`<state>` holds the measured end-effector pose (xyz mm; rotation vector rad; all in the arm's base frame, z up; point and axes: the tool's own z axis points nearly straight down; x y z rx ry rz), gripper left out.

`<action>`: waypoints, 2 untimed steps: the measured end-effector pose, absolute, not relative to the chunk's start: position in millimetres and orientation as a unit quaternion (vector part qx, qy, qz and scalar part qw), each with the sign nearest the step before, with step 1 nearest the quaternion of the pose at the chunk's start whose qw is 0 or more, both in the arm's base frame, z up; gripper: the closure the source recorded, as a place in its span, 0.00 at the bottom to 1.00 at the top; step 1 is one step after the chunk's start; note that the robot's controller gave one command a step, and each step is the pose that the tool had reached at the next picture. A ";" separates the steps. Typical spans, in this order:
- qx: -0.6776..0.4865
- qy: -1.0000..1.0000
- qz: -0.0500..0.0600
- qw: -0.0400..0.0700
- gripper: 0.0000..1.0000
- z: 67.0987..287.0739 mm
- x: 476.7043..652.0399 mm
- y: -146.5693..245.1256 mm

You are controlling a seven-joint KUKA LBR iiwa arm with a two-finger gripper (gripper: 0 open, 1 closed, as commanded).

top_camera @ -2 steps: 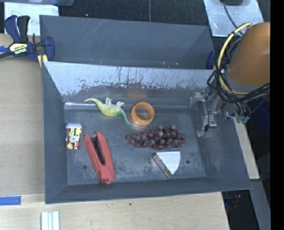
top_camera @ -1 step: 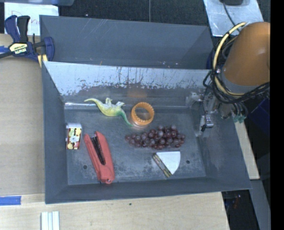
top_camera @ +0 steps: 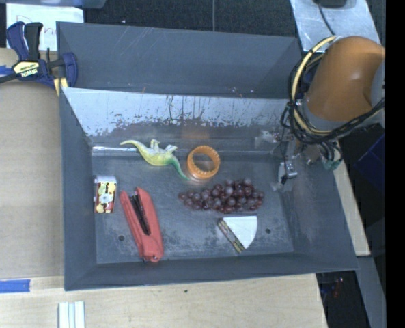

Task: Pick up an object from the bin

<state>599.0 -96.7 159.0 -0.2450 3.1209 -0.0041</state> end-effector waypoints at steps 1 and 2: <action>-0.102 0.995 -0.001 0.005 0.00 167.1 590.8 -45.9; -0.221 0.975 -0.002 0.005 0.00 116.1 601.0 -42.5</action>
Offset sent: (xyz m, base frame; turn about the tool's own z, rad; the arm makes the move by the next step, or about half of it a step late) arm 0.0028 0.0490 -0.0531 -0.2972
